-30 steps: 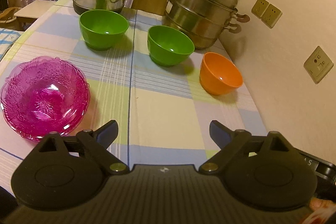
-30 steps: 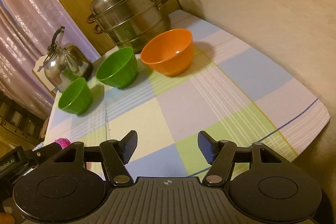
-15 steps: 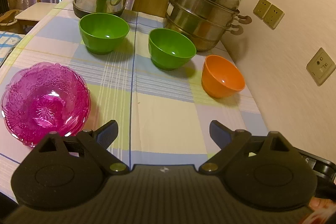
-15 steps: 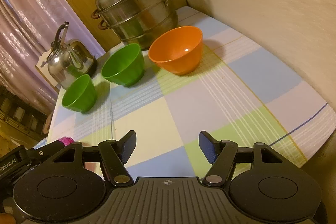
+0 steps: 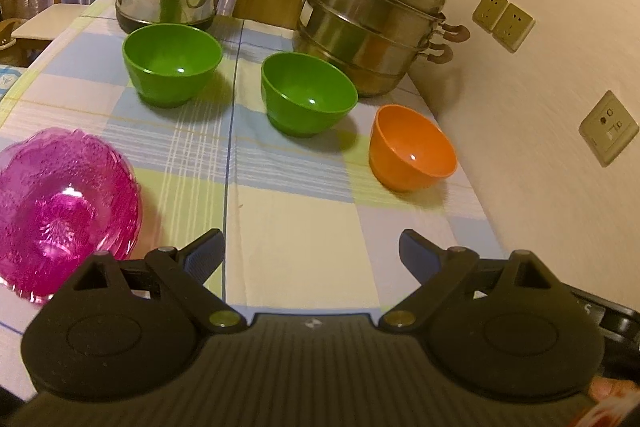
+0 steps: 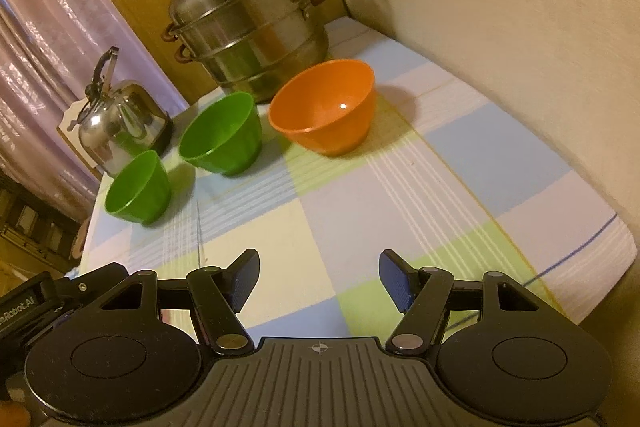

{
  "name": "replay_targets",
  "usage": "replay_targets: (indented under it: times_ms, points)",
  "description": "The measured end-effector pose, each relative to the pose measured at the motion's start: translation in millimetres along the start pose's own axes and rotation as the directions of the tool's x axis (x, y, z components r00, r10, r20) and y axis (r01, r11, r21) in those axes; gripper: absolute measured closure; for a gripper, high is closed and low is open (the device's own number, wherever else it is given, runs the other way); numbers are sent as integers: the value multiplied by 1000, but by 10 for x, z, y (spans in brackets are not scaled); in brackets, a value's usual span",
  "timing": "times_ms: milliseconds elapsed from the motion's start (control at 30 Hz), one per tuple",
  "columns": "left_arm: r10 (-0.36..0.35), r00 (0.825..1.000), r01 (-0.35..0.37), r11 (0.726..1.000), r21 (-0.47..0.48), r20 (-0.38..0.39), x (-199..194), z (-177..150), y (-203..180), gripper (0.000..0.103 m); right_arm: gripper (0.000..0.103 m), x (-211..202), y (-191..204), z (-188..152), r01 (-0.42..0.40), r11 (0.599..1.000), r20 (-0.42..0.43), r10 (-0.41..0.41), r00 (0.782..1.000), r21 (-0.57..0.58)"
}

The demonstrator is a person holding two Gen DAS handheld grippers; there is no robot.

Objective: Organize plates and bowls
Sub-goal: 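Move both open grippers toward the green bowl beside the orange bowl, then close both grippers on the rim of the green bowl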

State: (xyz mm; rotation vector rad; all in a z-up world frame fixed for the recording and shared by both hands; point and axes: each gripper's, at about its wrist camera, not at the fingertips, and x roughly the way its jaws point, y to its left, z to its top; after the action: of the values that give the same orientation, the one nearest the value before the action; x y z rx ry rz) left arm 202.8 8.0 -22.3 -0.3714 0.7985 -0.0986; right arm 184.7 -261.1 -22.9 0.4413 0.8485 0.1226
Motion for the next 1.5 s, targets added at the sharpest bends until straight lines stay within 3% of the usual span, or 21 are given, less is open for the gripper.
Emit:
replay_targets:
  times_ms: [367, 667, 1000, 1400, 1500]
  points:
    - [18, 999, -16, 999, -47, 32, 403, 433, 184, 10, 37, 339, 152, 374, -54, 998, 22, 55, 998, -18]
    - [37, 998, -35, 998, -46, 46, 969, 937, 381, 13, 37, 956, 438, 675, -96, 995, 35, 96, 995, -19]
    - [31, 999, -30, 999, -36, 31, 1700, 1322, 547, 29, 40, 1739, 677, 802, -109, 994, 58, 108, 992, 17]
    - [26, 999, -26, 1000, 5, 34, 2248, 1560, 561, 54, 54, 2419, 765, 948, -71, 997, 54, 69, 996, 40]
    - [33, 999, -34, 999, 29, 32, 2345, 1596, 543, 60, 66, 2499, 805, 966, -69, 997, 61, 68, 996, 18]
